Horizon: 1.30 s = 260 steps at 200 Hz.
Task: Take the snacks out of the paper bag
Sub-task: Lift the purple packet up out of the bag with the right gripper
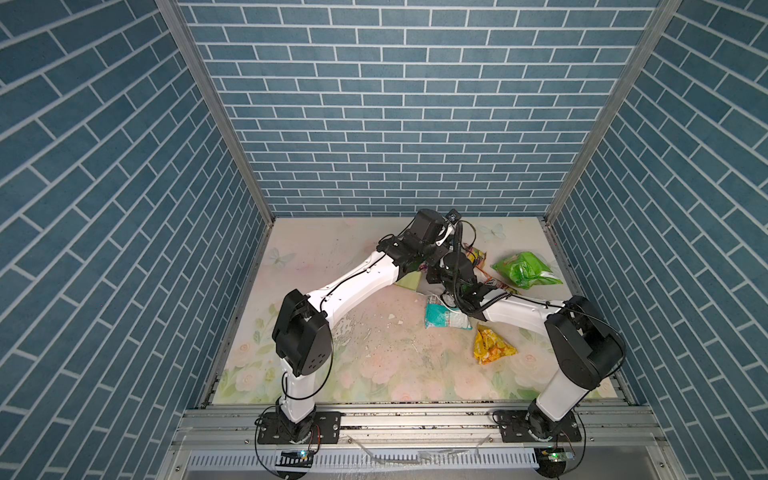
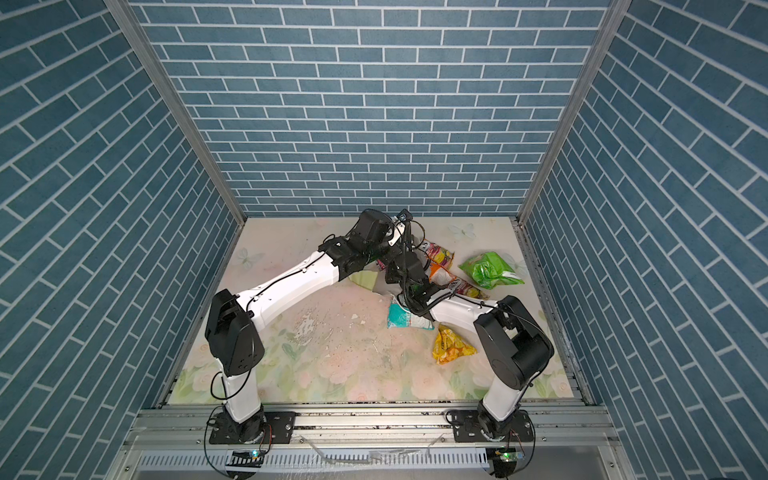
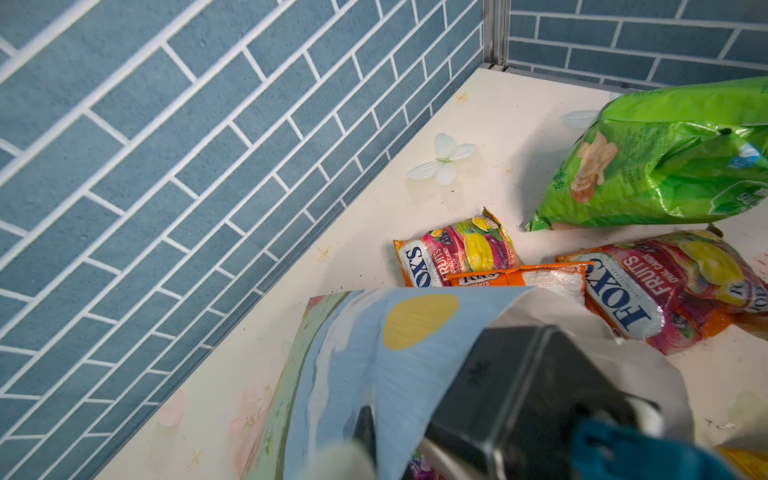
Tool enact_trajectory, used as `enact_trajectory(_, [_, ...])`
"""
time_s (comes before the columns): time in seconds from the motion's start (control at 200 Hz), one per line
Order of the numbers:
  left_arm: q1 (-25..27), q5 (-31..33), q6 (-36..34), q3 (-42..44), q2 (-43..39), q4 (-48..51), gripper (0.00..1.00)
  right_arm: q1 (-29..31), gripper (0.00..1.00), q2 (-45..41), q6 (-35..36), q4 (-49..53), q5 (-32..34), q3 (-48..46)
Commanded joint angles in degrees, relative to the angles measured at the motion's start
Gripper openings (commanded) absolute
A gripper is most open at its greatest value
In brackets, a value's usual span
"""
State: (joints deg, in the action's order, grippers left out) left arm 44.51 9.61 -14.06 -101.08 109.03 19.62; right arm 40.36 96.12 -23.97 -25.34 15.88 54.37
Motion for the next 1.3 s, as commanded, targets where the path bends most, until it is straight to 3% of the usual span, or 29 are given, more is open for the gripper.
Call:
enact_trajectory(0.0, [-0.38, 1.2, 0.77, -1.79, 1.09, 2.62, 0.0, 0.29, 0.0, -2.75, 2.17, -3.04, 2.38, -0.67])
enact_trajectory(1.295, [-4.5, 2.44, 3.07, -8.01, 3.49, 7.71, 0.0, 3.28, 0.0, -22.22, 4.49, 5.47, 10.5, -6.84])
